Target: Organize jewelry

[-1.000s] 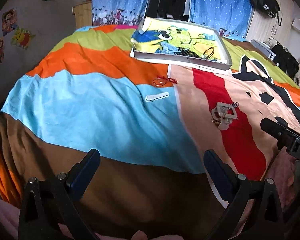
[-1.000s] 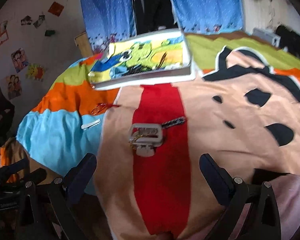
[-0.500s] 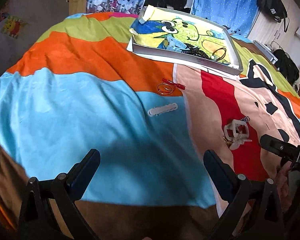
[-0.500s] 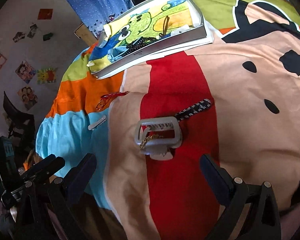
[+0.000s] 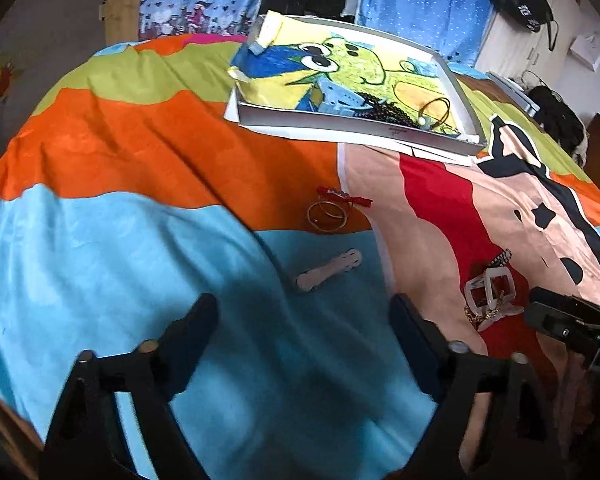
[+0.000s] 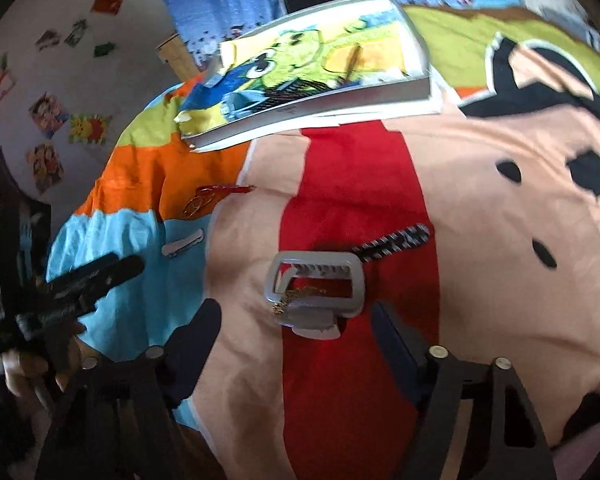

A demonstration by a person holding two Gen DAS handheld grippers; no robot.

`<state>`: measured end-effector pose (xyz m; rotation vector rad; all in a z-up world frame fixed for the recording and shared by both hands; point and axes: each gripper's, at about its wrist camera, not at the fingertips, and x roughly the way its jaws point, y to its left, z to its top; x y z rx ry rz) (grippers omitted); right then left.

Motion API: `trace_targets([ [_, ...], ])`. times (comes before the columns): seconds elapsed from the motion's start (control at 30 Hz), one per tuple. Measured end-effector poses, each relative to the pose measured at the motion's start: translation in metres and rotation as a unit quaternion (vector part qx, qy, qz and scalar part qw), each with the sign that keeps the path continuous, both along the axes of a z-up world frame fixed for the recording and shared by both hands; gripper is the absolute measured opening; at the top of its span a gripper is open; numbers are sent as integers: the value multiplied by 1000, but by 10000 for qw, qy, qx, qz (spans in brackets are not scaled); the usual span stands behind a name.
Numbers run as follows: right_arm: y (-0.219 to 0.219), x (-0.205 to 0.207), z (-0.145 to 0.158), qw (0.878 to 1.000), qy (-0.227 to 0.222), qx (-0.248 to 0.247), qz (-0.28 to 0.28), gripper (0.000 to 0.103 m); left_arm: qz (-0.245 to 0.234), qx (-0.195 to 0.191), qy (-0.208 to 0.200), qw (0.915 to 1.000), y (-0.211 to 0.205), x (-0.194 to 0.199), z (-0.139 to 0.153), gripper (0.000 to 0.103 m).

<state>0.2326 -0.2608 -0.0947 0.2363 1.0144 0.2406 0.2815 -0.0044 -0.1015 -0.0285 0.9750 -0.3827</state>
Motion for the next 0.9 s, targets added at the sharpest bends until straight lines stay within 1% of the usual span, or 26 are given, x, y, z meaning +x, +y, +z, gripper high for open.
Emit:
trace_targets([
  [0.03, 4, 2, 0, 10000, -10, -47, 72, 69, -45, -28, 0, 10000, -1, 2, -2, 70],
  [0.1, 11, 4, -2, 9996, -38, -176, 227, 65, -228, -28, -1, 9997, -5, 6, -6, 60],
  [0.2, 19, 6, -3, 9986, -109, -352, 376, 65, -507, 116, -140, 9985, -14, 9, -9, 54],
  [0.27, 24, 8, -5, 9978, -124, -482, 440, 65, -685, 240, -264, 9970, -21, 12, -12, 53],
  [0.33, 27, 10, -8, 9970, -95, -582, 492, 63, -817, 280, -282, 9959, -26, 17, -17, 50],
  [0.4, 29, 12, -12, 9967, -53, -648, 493, 59, -878, 282, -165, 9956, -29, 22, -25, 39],
  [0.47, 27, 13, -13, 9966, -68, -698, 435, 49, -871, 280, -45, 9958, -31, 26, -32, 33],
  [0.53, 26, 15, -13, 9962, -89, -790, 351, 44, -869, 237, 15, 9959, -30, 26, -36, 28],
  [0.7, 31, 16, -16, 9936, -103, -1063, 358, 41, -859, 198, 96, 9961, -32, 26, -36, 13],
  [0.77, 32, 15, -16, 9925, -129, -1161, 357, 34, -843, 202, 100, 9962, -33, 25, -35, 13],
  [0.8, 31, 15, -16, 9924, -139, -1170, 351, 32, -836, 216, 93, 9962, -34, 24, -35, 13],
  [0.9, 33, 13, -15, 9924, -171, -1144, 418, 20, -824, 199, 93, 9964, -35, 22, -33, 13],
])
